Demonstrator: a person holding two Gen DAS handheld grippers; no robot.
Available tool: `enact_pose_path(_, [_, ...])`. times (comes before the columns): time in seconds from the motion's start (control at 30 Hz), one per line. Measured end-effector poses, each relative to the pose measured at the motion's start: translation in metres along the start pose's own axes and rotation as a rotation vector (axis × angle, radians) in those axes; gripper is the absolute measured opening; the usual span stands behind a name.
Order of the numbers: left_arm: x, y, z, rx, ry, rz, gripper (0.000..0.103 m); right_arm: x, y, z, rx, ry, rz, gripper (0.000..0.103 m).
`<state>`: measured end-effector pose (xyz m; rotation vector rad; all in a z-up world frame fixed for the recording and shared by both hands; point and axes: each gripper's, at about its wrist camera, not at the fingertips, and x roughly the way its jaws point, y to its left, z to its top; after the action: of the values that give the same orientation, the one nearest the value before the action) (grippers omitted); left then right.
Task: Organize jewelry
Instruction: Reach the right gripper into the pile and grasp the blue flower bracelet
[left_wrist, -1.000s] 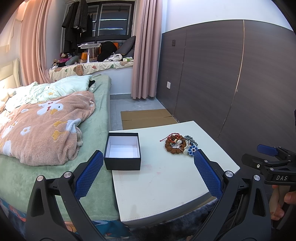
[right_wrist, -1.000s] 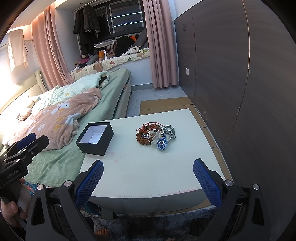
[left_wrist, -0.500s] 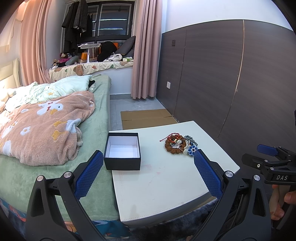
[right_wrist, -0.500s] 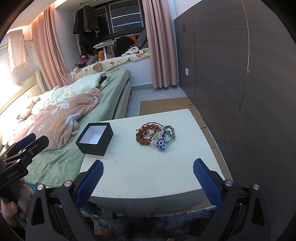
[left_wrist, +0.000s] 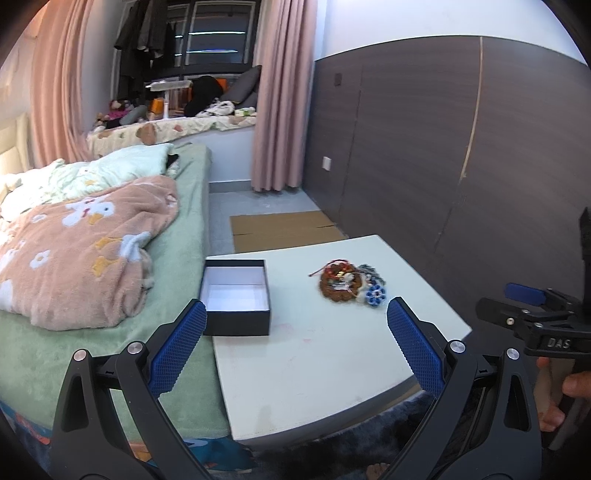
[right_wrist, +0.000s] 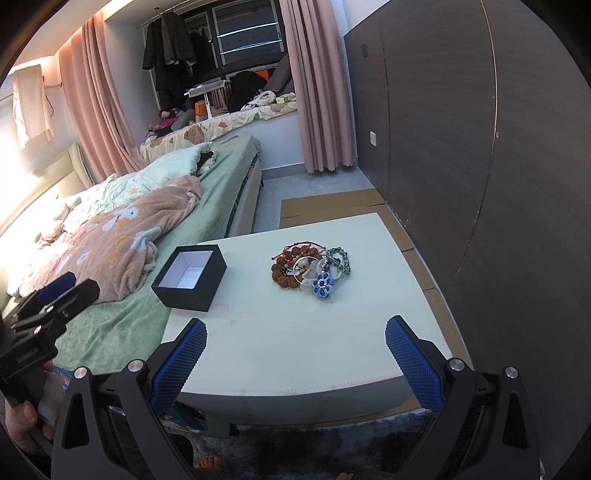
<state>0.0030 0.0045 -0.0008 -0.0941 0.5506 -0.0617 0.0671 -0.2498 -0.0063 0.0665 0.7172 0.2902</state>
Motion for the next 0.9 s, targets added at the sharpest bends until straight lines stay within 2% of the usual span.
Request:
enact_pose_path(0.17, [0.01, 0.002, 0.009, -0.024, 0.031, -0.028, 0.098, 0.001, -0.003, 0.009, -0.01, -0.007, 0.004, 0.095])
enact_pose_path(0.33, [0.024, 0.005, 0.026, -0.062, 0.049, -0.063, 0.098, 0.014, -0.019, 0.022, 0.04, 0.003, 0.017, 0.095])
enact_pose_path(0.67, [0.072, 0.001, 0.053, -0.078, 0.109, -0.136, 0.097, 0.068, -0.056, 0.061, 0.188, 0.075, 0.052, 0.078])
enact_pose_path(0.73, [0.085, -0.001, 0.06, -0.082, 0.126, -0.154, 0.091, 0.081, -0.06, 0.067, 0.206, 0.098, 0.058, 0.072])
enact_pose_path(0.83, [0.104, -0.006, 0.067, -0.086, 0.151, -0.179, 0.082, 0.101, -0.07, 0.074, 0.252, 0.137, 0.062, 0.071])
enact_pose_path(0.9, [0.118, -0.008, 0.07, -0.095, 0.177, -0.203, 0.07, 0.112, -0.075, 0.077, 0.281, 0.159, 0.07, 0.069])
